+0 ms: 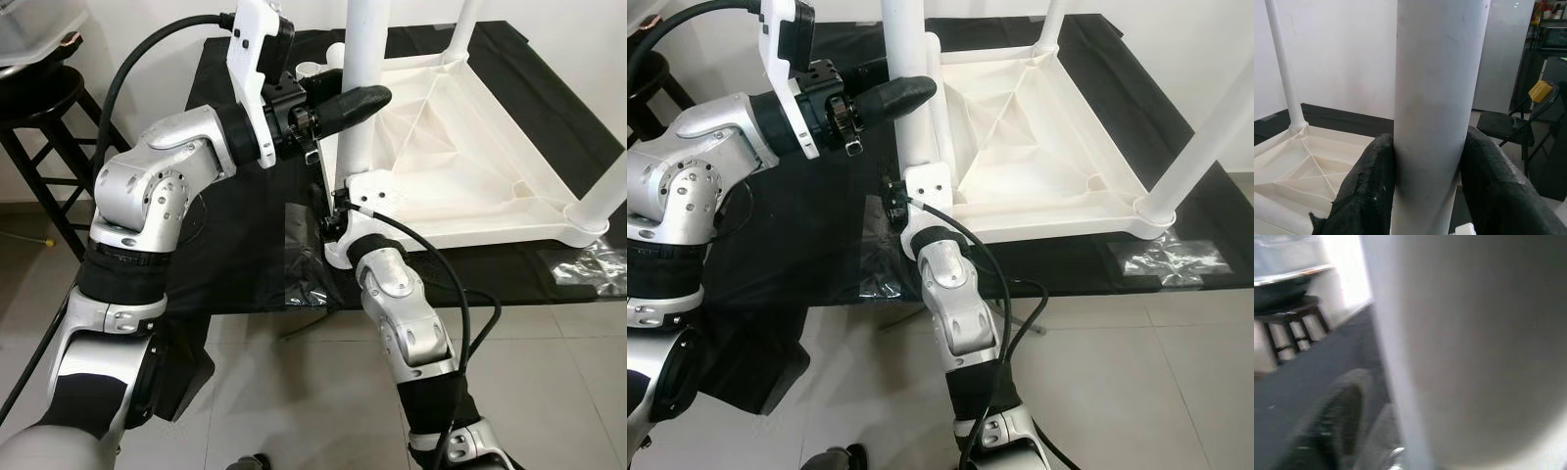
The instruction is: Building children table
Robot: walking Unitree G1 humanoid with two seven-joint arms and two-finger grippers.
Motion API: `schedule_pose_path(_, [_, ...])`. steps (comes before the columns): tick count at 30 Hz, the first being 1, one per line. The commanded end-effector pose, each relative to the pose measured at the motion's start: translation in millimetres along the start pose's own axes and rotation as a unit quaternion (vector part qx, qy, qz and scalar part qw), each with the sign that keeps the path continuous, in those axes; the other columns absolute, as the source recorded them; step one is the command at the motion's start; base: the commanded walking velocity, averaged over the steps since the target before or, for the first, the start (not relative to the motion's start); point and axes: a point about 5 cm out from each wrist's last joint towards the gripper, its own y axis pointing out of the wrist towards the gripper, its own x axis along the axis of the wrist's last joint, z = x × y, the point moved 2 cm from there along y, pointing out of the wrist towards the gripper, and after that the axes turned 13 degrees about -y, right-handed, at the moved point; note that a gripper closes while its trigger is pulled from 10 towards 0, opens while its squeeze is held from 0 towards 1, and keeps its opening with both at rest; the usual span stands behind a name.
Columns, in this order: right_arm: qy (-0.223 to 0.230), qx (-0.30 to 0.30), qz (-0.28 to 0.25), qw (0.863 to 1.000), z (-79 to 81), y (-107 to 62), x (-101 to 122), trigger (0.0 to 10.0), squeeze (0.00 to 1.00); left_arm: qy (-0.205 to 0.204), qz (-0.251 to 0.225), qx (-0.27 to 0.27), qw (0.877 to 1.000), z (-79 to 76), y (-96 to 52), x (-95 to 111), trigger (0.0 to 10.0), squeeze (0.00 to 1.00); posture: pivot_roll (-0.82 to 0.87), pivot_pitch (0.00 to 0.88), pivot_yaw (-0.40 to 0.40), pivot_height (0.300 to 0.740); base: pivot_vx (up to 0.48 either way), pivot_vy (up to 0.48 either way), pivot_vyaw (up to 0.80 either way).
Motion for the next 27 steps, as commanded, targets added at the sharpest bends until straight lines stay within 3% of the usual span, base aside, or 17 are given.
schedule_pose_path(1, [0.011, 0.027, -0.015, 0.999, 7.8, 4.5, 7, 10.0, 1.0, 0.008, 0.009, -0.057, 0.998, -14.7, 7.4, 1, 0.0, 0.0, 0.05, 0.167, 0.036, 0.74, 0.0, 0.0, 0.0])
schedule_pose_path(3, [0.01, 0.049, -0.037, 0.998, 2.6, 7.0, 14, 10.0, 1.0, 0.009, 0.009, -0.059, 0.998, -15.1, 7.6, 1, 0.0, 0.0, 0.05, 0.165, 0.036, 0.74, 0.0, 0.0, 0.0])
schedule_pose_path(6, [-0.013, 0.174, -0.09, 0.981, -13.4, 9.6, 35, 10.0, 1.0, 0.011, 0.012, -0.067, 0.998, -17.0, 8.3, 1, 0.0, 0.0, 0.05, 0.162, 0.042, 0.74, 0.0, 0.0, 0.0])
schedule_pose_path(9, [-0.037, 0.212, -0.099, 0.971, -18.1, 8.4, 38, 10.0, 1.0, 0.012, 0.013, -0.069, 0.997, -17.4, 8.7, 0, 0.0, 0.0, 0.05, 0.16, 0.045, 0.74, 0.0, 0.0, 0.0])
schedule_pose_path(10, [-0.067, 0.244, -0.101, 0.962, -24.3, 7.9, 39, 10.0, 0.58, 0.012, 0.014, -0.071, 0.997, -17.9, 9.3, 0, 0.0, 0.0, 0.05, 0.158, 0.046, 0.74, 0.0, 0.0, 0.0])
schedule_pose_path(12, [-0.087, 0.263, -0.101, 0.955, -28.9, 7.6, 39, 10.0, 0.58, 0.012, 0.014, -0.072, 0.997, -18.2, 9.8, 0, 0.0, 0.0, 0.05, 0.158, 0.046, 0.74, 0.0, 0.0, 0.0])
schedule_pose_path(13, [-0.107, 0.278, -0.1, 0.949, -34.4, 8.3, 39, 10.0, 0.09, 0.012, 0.015, -0.073, 0.997, -18.5, 10.2, -1, 0.0, 0.0, 0.05, 0.157, 0.048, 0.74, 0.0, 0.0, 0.0])
schedule_pose_path(14, [-0.118, 0.292, -0.097, 0.944, -40.4, 11.0, 39, 10.0, 0.0, 0.012, 0.017, -0.075, 0.997, -18.5, 10.6, -1, 0.0, 0.0, 0.06, 0.154, 0.055, 0.74, 0.0, 0.0, 0.0])
schedule_pose_path(15, [-0.118, 0.292, -0.097, 0.944, -40.4, 11.0, 39, 10.0, 0.0, 0.012, 0.017, -0.075, 0.997, -18.5, 10.6, -1, 0.0, 0.0, 0.06, 0.154, 0.055, 0.74, 0.0, 0.0, 0.0])
schedule_pose_path(16, [-0.127, 0.317, -0.093, 0.935, -50.1, 15.6, 41, 10.0, 0.0, 0.012, 0.022, -0.079, 0.997, -18.3, 11.2, -2, 0.0, 0.0, 0.06, 0.154, 0.062, 0.74, 0.0, 0.0, 0.0])
schedule_pose_path(22, [-0.121, 0.346, -0.092, 0.926, -57.6, 19.9, 43, 10.0, 0.0, 0.012, 0.028, -0.086, 0.996, -18.2, 12.7, -3, 0.0, 0.0, 0.06, 0.154, 0.067, 0.74, 0.0, 0.0, 0.0])
schedule_pose_path(27, [-0.083, 0.368, -0.097, 0.921, -67.6, 28.9, 46, 10.0, 0.0, 0.013, 0.043, -0.107, 0.993, -16.6, 19.4, -3, 0.0, 0.0, 0.06, 0.161, 0.082, 0.74, 0.0, 0.0, 0.0])
